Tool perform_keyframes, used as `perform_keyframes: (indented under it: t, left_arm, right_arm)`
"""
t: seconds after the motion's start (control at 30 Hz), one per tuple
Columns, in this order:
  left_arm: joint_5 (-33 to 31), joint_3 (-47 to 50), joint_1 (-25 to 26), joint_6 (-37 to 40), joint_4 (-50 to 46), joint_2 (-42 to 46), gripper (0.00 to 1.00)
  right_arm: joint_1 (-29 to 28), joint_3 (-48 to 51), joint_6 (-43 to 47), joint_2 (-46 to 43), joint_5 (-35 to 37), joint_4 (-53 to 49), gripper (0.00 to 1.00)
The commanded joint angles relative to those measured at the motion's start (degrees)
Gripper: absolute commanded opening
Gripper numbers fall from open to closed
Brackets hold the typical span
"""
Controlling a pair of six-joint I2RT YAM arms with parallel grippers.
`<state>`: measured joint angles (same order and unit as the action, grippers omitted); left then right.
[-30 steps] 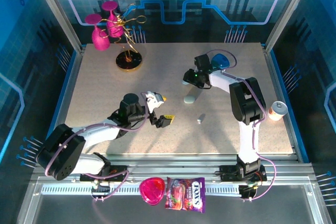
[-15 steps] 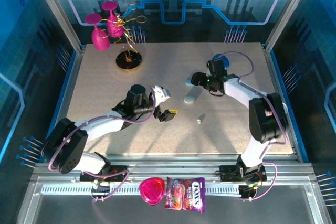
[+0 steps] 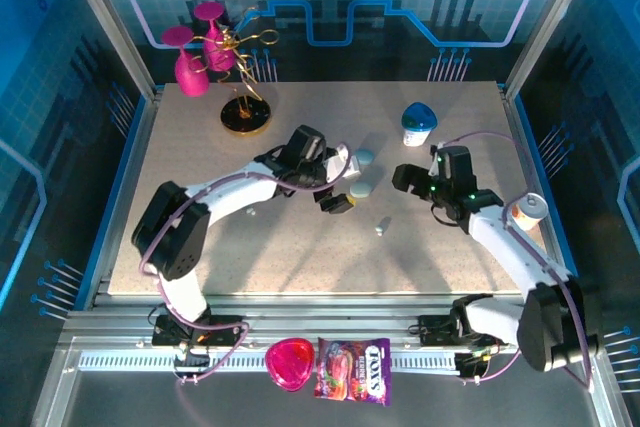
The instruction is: Insert wireless bluetooth earbuds into charging case
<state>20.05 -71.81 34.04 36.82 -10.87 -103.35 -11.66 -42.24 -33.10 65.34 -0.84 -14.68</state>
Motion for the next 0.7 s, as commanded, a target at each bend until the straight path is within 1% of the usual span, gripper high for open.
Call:
perform_keyframes:
  t: [0.0,0.13,0.23,0.4,0.5,0.6,0.67]
  left_arm:
    - [-1.95,-6.72,1.19,4.17,-11.82,-5.05,0.99]
    - [-4.47,-13.78,2.14,4.27,-16.32,-11.57,0.96]
    - [-5.63,-17.7,2.17,5.77,-18.63,-15.53,0.94]
    - [-4.93,-21.8,2.07,6.35,-20.38,-19.73,0.89]
    - [-4.75,-24.66,2.04,6.56,-22.23,-22.33,0.84]
    - [-4.99,-25.87,2.08,5.73,-21.01,-23.81,0.76]
    - [-4.6,-26.84,2.08,5.56,-21.1,-24.75,0.74]
  right_arm:
    - [1.25,2.68,1.5,-5.59,-0.17,-4.18,0.89]
    - [1.98,5.93,1.02,-10.29,-0.49,-6.36,0.89]
    - [2.48,8.05,0.46,-12.43,-1.07,-6.83,0.89]
    - [3.1,10.15,-0.25,-13.91,-1.77,-7.01,0.89]
    - [3.17,10.84,-0.71,-14.14,-2.22,-6.69,0.89]
    - [3.15,10.86,-0.74,-14.19,-2.76,-6.6,0.89]
    - [3.14,10.94,-0.82,-14.27,-2.94,-6.68,0.89]
